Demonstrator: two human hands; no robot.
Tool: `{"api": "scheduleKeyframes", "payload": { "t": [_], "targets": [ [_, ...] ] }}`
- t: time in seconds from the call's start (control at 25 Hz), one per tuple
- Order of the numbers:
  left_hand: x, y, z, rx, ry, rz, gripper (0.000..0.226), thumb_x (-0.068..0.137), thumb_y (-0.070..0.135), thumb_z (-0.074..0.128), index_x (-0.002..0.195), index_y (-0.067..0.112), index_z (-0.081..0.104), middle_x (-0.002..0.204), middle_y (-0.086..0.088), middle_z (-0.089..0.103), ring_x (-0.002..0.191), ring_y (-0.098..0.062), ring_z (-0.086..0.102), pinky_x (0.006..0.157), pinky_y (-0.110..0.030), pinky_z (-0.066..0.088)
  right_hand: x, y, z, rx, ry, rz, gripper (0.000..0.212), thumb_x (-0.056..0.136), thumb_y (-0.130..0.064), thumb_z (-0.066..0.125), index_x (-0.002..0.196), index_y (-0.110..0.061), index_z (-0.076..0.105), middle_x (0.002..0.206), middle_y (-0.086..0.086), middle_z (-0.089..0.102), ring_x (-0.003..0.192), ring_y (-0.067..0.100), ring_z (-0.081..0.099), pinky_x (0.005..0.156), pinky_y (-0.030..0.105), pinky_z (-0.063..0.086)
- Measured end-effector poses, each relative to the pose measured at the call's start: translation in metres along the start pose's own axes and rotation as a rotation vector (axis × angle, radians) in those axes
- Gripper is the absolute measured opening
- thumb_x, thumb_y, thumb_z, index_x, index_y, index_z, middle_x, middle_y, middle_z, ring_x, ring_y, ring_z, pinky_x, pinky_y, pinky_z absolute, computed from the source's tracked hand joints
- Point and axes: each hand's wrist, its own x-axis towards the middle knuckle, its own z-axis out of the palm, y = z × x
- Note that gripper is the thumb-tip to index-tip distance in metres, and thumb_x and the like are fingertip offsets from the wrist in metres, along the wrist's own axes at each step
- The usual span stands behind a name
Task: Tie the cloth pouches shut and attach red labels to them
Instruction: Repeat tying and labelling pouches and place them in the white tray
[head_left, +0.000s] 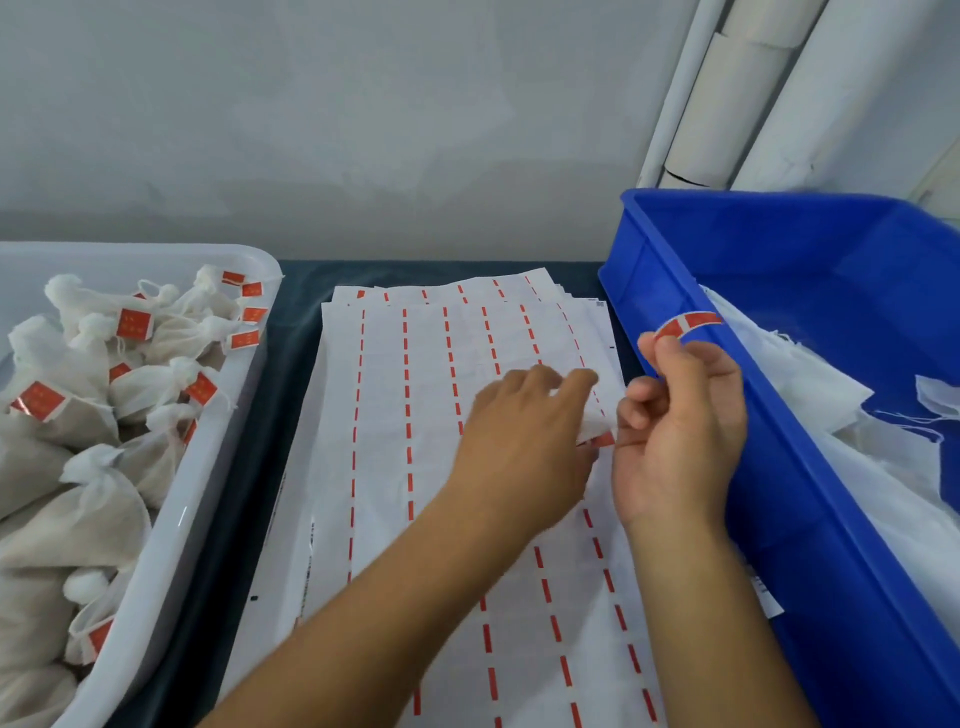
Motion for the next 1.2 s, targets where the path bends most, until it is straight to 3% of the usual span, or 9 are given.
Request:
{"api": "scheduleKeyframes", "payload": {
  "t": [0.28,0.48,0.6,0.76,0.88,0.96,1.04,1.12,1.2],
  "targets": [
    [0.032,0.006,0.017,-0.003,-0.066,0.122,0.025,0.099,0.032,0.062,0.123,0.029,0.055,0.101,0.003,0.069,0.086,-0.020,0.064,0.081,-0.036,0.055,0.000,0.005,0.000,-0.049,0.000,-0.093,0.026,0.089,-0.018,0.072,0.108,-0.022,0.055,0.093,0.004,0.079,0.050,0.005,0.053,0.046,0.018,0.043],
    [-0.001,-0.016,0.000,-0.643,-0.018,-0.185,0.030,0.096,0.040,0.065,0.117,0.049,0.045,0.084,0.018,0.070,0.078,-0.002,0.069,0.069,-0.025,0.061,0.001,0.009,-0.002,-0.075,-0.062,-0.035,0.028,0.084,-0.023,0.071,0.110,-0.027,0.061,0.088,0.003,0.077,0.055,0.008,0.054,0.049,0.019,0.046],
    [-0.026,-0.034,-0.015,-0.879,-0.024,-0.314,0.033,0.095,0.041,0.069,0.110,0.058,0.045,0.090,0.023,0.071,0.083,0.002,0.071,0.060,-0.017,0.058,-0.001,0.013,-0.002,-0.128,-0.114,-0.027,0.024,0.081,-0.029,0.072,0.104,-0.033,0.064,0.084,0.002,0.075,0.057,0.009,0.055,0.051,0.020,0.046],
    [-0.050,-0.055,-0.028,-0.894,0.011,-0.287,0.011,0.100,0.038,0.061,0.104,0.048,0.062,0.105,0.029,0.069,0.096,0.003,0.067,0.068,-0.008,0.052,-0.007,0.018,0.000,-0.218,-0.190,-0.027,0.022,0.080,-0.034,0.073,0.099,-0.035,0.065,0.083,0.002,0.074,0.058,0.008,0.058,0.054,0.020,0.050],
    [-0.060,-0.061,-0.030,-0.919,0.017,-0.351,0.012,0.100,0.033,0.062,0.104,0.044,0.067,0.110,0.034,0.066,0.097,0.004,0.066,0.068,-0.006,0.051,-0.011,0.021,0.000,-0.344,-0.308,-0.010,0.019,0.085,-0.031,0.069,0.104,-0.028,0.064,0.088,0.000,0.076,0.060,0.009,0.061,0.056,0.020,0.052],
    [-0.063,-0.061,-0.029,-0.909,0.032,-0.374,0.015,0.099,0.031,0.065,0.103,0.045,0.069,0.111,0.036,0.065,0.100,0.006,0.066,0.070,-0.008,0.053,-0.015,0.022,0.000,-0.442,-0.456,0.034,0.013,0.086,-0.031,0.067,0.099,-0.030,0.068,0.089,-0.001,0.075,0.062,0.010,0.063,0.057,0.020,0.053],
    [-0.065,-0.062,-0.028,-0.876,0.092,-0.383,0.017,0.097,0.030,0.068,0.100,0.046,0.070,0.112,0.034,0.066,0.109,0.007,0.062,0.088,-0.013,0.052,-0.018,0.023,0.001,-0.465,-0.559,0.079,0.011,0.087,-0.028,0.065,0.094,-0.032,0.072,0.084,0.001,0.072,0.063,0.012,0.063,0.058,0.021,0.053],
    [-0.068,-0.063,-0.029,-0.894,0.169,-0.383,0.018,0.095,0.026,0.070,0.099,0.044,0.072,0.112,0.032,0.068,0.115,0.006,0.061,0.100,-0.019,0.048,-0.020,0.024,0.002,-0.474,-0.584,0.095,0.012,0.088,-0.028,0.062,0.092,-0.033,0.072,0.081,0.003,0.070,0.063,0.013,0.062,0.059,0.022,0.054],
    [-0.070,-0.063,-0.030,-0.979,0.208,-0.359,0.021,0.095,0.018,0.071,0.102,0.038,0.073,0.109,0.025,0.072,0.110,0.001,0.067,0.098,-0.023,0.055,-0.022,0.026,0.003,-0.491,-0.593,0.107,0.014,0.087,-0.029,0.059,0.089,-0.033,0.072,0.078,0.001,0.068,0.063,0.012,0.062,0.060,0.022,0.054]
  ]
}}
